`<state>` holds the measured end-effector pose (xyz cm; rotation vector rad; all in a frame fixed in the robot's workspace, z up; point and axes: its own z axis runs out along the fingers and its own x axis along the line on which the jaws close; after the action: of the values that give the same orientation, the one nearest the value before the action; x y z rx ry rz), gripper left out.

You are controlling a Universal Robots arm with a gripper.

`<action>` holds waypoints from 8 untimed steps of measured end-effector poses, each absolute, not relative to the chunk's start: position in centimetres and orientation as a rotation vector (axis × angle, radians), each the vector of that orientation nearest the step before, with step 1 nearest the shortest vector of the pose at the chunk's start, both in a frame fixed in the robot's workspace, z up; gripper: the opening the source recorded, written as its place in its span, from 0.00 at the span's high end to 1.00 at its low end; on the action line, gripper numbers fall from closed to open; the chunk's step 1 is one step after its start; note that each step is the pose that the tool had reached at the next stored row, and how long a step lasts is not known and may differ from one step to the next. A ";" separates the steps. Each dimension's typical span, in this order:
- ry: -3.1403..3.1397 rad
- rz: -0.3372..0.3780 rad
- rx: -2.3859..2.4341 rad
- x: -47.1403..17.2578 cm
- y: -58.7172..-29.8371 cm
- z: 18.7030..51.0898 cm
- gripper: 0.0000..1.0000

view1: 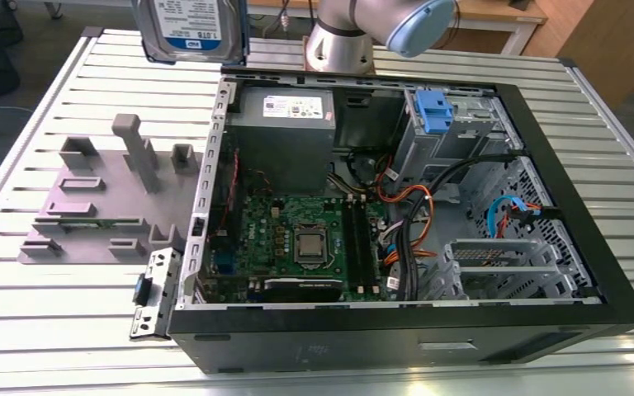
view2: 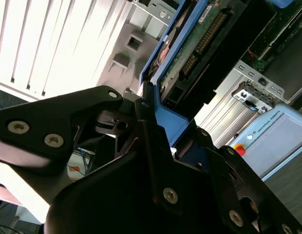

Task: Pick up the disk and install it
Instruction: 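Pick up the disk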

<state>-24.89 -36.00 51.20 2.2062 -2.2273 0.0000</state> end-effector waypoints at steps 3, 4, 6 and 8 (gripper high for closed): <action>-2.227 0.000 2.206 -24.4 -36.1 51.1 0.63; -2.227 0.000 2.206 -24.4 -36.2 51.1 0.63; -2.227 0.000 2.206 -24.4 -36.8 51.1 0.63; -2.227 0.000 2.206 -24.4 -37.5 51.0 0.63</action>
<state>-24.42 -37.55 50.99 2.2061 -2.2274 0.0000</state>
